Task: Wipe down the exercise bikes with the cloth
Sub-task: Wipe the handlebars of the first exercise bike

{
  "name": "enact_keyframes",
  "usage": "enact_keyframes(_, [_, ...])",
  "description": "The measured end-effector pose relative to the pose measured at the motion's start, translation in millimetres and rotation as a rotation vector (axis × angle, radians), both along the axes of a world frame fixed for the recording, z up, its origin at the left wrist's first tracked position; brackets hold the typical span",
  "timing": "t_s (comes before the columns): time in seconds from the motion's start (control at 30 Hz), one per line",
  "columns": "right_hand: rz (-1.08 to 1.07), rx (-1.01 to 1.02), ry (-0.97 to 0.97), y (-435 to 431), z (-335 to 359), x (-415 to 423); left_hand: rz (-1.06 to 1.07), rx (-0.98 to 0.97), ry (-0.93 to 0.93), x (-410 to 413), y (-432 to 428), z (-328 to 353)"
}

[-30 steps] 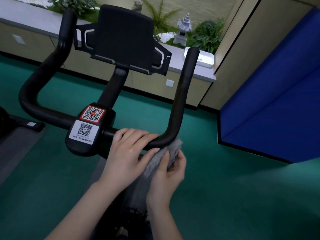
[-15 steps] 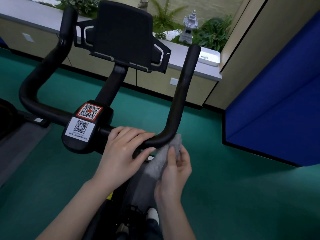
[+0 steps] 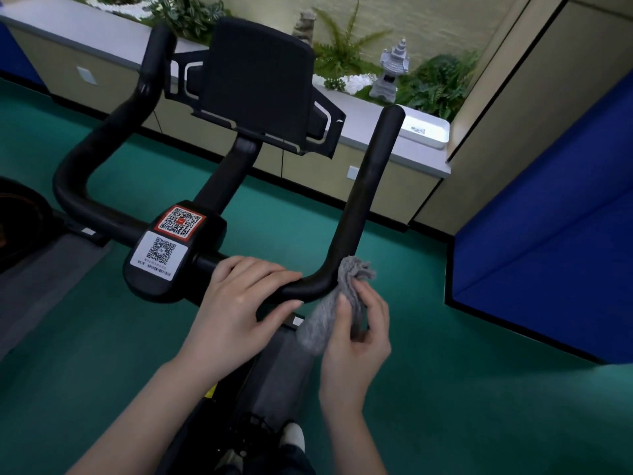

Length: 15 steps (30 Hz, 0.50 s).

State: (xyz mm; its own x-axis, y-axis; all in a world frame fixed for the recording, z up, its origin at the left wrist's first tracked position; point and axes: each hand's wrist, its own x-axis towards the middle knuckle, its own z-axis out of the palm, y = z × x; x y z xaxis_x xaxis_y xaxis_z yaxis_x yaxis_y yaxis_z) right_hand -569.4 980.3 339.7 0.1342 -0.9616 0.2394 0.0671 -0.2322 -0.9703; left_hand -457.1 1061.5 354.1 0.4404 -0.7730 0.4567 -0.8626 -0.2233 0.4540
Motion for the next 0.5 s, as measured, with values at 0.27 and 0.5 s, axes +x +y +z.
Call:
enact_keyframes(0.27, [0.087,-0.081,0.066,-53,16,18,0.018,-0.007,0.020,-2,-1,0])
enact_keyframes(0.5, [0.228,-0.169,0.161,-52,16,-2,0.036,0.010,0.067,-3,-2,2])
